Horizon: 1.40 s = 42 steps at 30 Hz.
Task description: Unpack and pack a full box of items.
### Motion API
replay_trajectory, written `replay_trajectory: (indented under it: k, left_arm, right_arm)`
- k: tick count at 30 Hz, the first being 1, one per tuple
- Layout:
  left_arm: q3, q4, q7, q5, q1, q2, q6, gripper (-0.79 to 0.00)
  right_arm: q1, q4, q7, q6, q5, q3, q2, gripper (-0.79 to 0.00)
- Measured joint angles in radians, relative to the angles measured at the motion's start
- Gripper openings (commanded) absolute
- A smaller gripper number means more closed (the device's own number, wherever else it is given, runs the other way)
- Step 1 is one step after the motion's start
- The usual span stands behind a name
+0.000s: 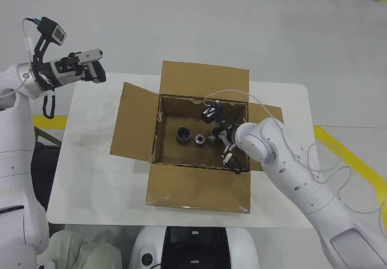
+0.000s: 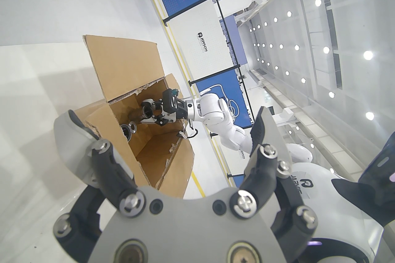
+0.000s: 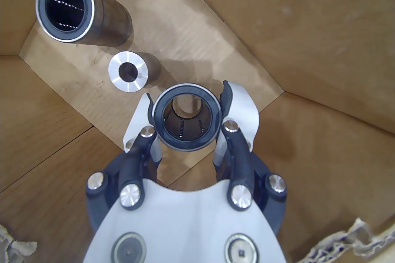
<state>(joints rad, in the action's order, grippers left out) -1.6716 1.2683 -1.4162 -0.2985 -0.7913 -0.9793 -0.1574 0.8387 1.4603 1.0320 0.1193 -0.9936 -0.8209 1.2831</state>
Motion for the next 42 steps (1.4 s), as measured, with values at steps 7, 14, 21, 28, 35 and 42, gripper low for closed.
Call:
replay_trajectory:
  k: [7, 14, 21, 28, 35, 42]
  left_arm:
    - [0.000, 0.000, 0.000, 0.000, 0.000, 0.000, 0.000, 0.000]
    - [0.000, 0.000, 0.000, 0.000, 0.000, 0.000, 0.000, 0.000]
    - [0.000, 0.000, 0.000, 0.000, 0.000, 0.000, 0.000, 0.000]
    - [0.000, 0.000, 0.000, 0.000, 0.000, 0.000, 0.000, 0.000]
    - [0.000, 0.000, 0.000, 0.000, 0.000, 0.000, 0.000, 0.000]
    - [0.000, 0.000, 0.000, 0.000, 0.000, 0.000, 0.000, 0.000]
  right_arm:
    - [0.017, 0.043, 0.012, 0.004, -0.011, -0.016, -0.003, -0.132]
    - [0.065, 0.191, 0.032, 0.031, 0.022, -0.074, -0.018, -0.086]
    - [0.131, 0.340, 0.054, 0.066, 0.148, -0.163, -0.036, -0.102]
    - [0.219, 0.390, 0.056, 0.149, 0.450, -0.290, -0.055, -0.086]
    - [0.274, 0.410, 0.108, 0.218, 0.669, -0.394, -0.078, -0.022]
    - [0.320, 0.412, 0.128, 0.249, 0.810, -0.495, -0.100, 0.000]
